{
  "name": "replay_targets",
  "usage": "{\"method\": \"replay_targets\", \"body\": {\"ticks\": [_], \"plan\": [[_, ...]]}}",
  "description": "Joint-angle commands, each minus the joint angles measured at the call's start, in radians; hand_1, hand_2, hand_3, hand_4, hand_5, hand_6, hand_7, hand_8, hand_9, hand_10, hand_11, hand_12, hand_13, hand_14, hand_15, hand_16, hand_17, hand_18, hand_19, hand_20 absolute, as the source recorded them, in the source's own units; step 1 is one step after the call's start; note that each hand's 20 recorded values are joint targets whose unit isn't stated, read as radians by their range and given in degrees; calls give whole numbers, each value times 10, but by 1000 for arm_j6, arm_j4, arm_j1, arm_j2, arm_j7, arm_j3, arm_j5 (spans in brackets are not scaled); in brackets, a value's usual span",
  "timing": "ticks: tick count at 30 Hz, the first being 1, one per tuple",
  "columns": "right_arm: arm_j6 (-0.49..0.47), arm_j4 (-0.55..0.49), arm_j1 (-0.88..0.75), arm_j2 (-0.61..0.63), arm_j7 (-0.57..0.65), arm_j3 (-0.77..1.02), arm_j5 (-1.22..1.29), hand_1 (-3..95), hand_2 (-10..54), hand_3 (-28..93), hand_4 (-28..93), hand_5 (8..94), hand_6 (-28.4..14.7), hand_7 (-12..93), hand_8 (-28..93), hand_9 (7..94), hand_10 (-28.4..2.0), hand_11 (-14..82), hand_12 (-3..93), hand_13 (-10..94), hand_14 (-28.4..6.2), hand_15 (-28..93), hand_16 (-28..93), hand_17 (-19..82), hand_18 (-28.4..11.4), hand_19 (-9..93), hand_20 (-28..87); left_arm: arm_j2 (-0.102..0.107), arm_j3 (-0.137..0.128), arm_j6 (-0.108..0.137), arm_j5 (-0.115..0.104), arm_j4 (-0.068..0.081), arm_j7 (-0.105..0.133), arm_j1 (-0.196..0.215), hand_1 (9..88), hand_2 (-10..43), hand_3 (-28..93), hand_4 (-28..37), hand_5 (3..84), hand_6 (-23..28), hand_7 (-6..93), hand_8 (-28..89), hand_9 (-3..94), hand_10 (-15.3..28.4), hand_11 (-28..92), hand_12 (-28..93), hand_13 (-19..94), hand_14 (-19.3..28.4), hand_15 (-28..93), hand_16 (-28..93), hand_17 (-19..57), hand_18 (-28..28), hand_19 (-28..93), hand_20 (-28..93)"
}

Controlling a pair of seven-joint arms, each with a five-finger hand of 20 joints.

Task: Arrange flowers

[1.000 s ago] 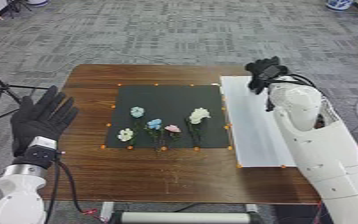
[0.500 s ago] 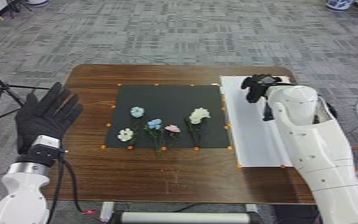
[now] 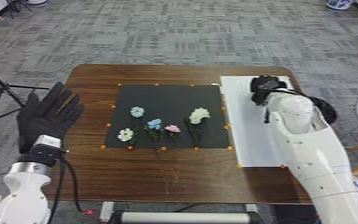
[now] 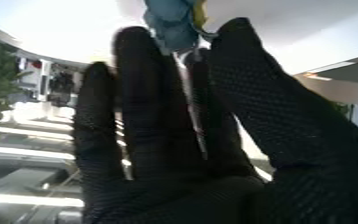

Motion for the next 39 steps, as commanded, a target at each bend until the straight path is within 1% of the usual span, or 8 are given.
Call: {"method": "replay_targets", "body": {"ticks": [1, 8, 15, 17, 21, 24, 29, 39], "plan": [[21, -76, -36, 49, 16, 0, -17, 475, -95, 788, -283, 509, -22, 233, -150, 523, -131, 304, 221, 527, -84, 516, 313, 270, -190, 740, 374, -4, 3, 3, -2, -2, -1, 9, 252, 160, 670, -283, 379, 77, 92, -89, 300, 135, 157, 69, 220, 150, 173, -35, -92, 142, 342, 53], [21, -104, -40, 72, 109, -28, 3, 370, -95, 784, -283, 481, -47, 145, -119, 471, -154, 147, 177, 508, -122, 562, 237, 265, -220, 771, 407, -2, 3, 4, -1, -2, 0, 10, 252, 161, 668, -283, 379, 77, 93, -88, 300, 136, 158, 70, 220, 151, 175, -35, -93, 143, 344, 53], [-143, -99, -32, 63, 137, -22, 35, 369, -95, 737, -283, 504, -49, 126, -109, 510, -146, 141, 173, 525, -128, 580, 235, 270, -229, 782, 416, -3, 2, 4, 0, -1, -4, 10, 251, 162, 667, -283, 380, 77, 91, -88, 300, 136, 157, 70, 223, 153, 184, -33, -93, 145, 356, 58], [-146, -99, -40, 64, 130, -23, 33, 409, -95, 674, -283, 512, -42, 132, -112, 540, -131, 149, 170, 541, -122, 575, 235, 270, -228, 779, 417, -3, 3, 3, 2, 0, -5, 8, 251, 162, 667, -283, 380, 77, 91, -88, 301, 137, 159, 71, 223, 153, 185, -33, -93, 145, 356, 58], [-103, -94, -55, 64, 124, -26, 40, 673, -95, 263, -282, 571, -11, 154, -122, 613, -87, 174, 170, 581, -99, 546, 264, 264, -216, 763, 426, -2, 4, 4, 0, 1, -6, 7, 250, 161, 670, -283, 380, 77, 91, -88, 300, 136, 158, 70, 224, 152, 184, -35, -93, 145, 356, 57], [-35, -87, -68, 63, 113, -25, 40, 630, -95, 428, -282, 627, 8, 186, -135, 689, -87, 191, 197, 610, -90, 551, 296, 279, -210, 756, 434, -2, 5, 4, -2, 2, -6, 4, 252, 160, 668, -283, 380, 77, 91, -87, 300, 136, 158, 70, 224, 152, 185, -34, -93, 146, 356, 57], [78, -85, -88, 68, 96, -27, 50, 602, -95, 571, -282, 722, 15, 278, -40, 826, -70, 81, 377, 655, -79, 521, 401, 308, -210, 767, 438, -2, 5, 1, 0, 2, -6, 6, 252, 160, 668, -283, 381, 78, 91, -87, 300, 136, 157, 71, 223, 153, 185, -35, -92, 145, 355, 56], [205, -125, -122, 94, 112, -41, 95, 581, -95, 661, -283, 754, 6, 288, -15, 850, -75, 74, 388, 664, -68, 487, 452, 315, -211, 769, 439, 2, 3, 4, -2, 4, -11, 5, 252, 161, 668, -283, 380, 77, 90, -87, 300, 138, 156, 71, 223, 153, 186, -35, -93, 145, 355, 55]]}}
